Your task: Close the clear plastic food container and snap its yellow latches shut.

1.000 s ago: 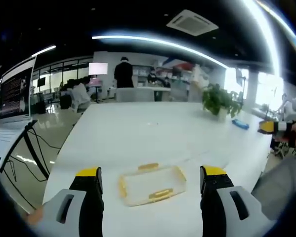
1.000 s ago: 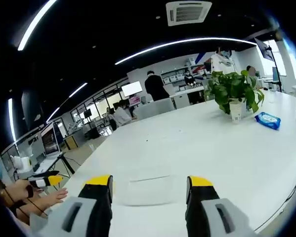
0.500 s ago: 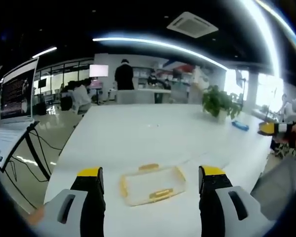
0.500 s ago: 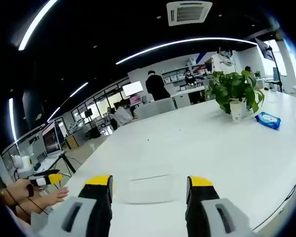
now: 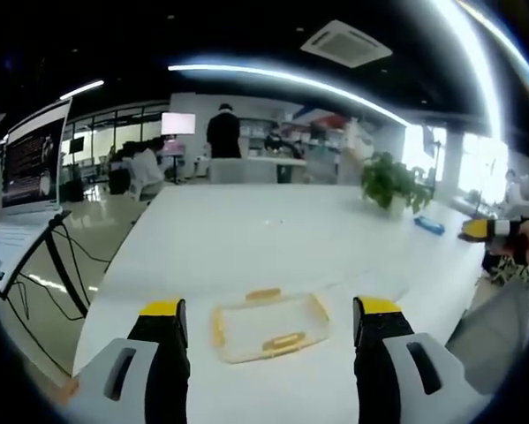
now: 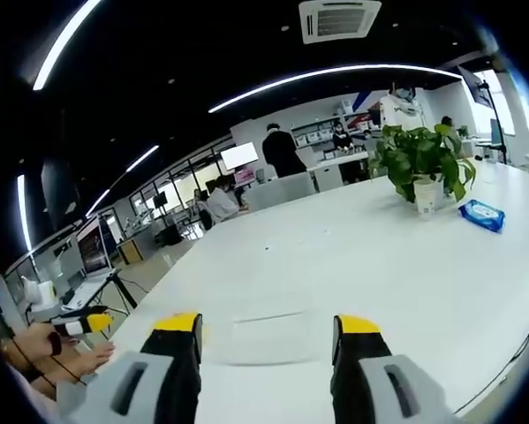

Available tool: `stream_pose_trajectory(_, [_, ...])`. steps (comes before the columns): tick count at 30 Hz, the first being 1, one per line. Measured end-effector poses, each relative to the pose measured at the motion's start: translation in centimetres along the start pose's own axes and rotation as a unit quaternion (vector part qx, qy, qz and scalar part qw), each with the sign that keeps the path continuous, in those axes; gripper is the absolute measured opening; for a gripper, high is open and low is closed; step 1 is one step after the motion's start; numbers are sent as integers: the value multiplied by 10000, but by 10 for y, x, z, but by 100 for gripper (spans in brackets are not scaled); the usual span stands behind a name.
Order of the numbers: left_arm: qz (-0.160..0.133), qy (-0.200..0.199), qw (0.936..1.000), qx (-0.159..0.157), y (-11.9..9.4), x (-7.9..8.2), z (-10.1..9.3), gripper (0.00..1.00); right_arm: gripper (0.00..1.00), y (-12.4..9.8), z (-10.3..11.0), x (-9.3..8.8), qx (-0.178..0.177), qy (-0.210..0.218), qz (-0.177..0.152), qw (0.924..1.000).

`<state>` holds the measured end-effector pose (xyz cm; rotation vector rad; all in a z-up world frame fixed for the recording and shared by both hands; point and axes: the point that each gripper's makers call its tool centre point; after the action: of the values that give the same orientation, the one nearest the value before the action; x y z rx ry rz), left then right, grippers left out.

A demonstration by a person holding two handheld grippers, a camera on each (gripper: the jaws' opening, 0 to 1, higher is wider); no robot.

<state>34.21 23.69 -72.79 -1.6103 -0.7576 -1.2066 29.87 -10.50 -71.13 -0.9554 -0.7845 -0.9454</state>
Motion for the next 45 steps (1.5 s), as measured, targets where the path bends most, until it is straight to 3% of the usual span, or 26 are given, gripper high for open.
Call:
stream_pose_trajectory(12, [-16,83,9999,-148,4,4,-7,75,56,-3,15,-8,132,-56,25,9999])
stream_pose_trajectory(37, [59,48,9998,-159,-1,-4,-11,72,54,-9,17,-12,120,-66,3,9999])
stream_pose_trajectory(45, [165,328,9993,-57,-1,-9,-5,71,51,-5,25,-19,235,-78,120,9996])
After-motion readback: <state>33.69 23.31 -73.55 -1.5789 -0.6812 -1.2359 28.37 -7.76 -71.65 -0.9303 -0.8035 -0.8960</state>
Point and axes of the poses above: the point that each gripper's makers call its tool centre point, and the gripper's own axes: y roughly forward along the fingers, z roughly to its left, x roughly out of its top, and after that the axes turned 3 degrees about y, right-handed
